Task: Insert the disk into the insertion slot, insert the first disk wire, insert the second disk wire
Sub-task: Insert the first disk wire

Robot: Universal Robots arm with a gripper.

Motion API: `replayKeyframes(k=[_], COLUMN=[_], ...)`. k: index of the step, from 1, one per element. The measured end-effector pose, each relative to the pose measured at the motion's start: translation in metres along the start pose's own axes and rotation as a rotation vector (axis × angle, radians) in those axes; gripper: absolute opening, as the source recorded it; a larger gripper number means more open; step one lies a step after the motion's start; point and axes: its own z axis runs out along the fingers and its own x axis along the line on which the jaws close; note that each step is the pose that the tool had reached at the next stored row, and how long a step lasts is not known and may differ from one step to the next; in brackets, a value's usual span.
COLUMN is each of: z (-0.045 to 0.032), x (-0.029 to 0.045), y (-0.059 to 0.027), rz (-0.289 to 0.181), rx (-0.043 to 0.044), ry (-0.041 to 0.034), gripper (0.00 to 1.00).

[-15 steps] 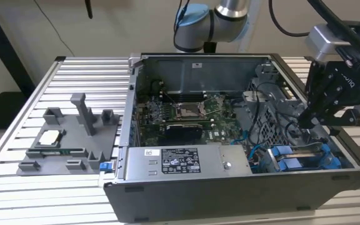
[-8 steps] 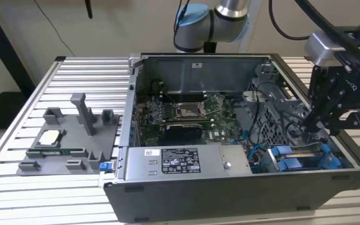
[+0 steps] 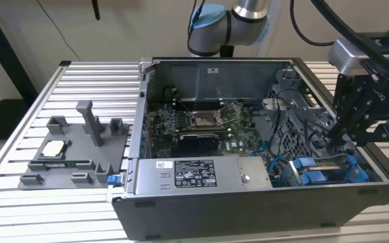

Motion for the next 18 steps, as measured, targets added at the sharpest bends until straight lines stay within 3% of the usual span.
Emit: replayKeyframes(k=[3,5,14,18], z=[0.0028,0.0053,0.0208,0.0249], x=[0.0002,0.0005,0.0017,0.0019], y=[-0.0001,-0.0001,-0.0054,-0.0081], rz=[0.000,0.000,-0.001,-0.010], rx=[0.0020,0.0037,0.0069,0.0128], ry=[0.0148,0.0200,0.0248,0.0245], gripper=[0.19,0.19,0.19,0.19])
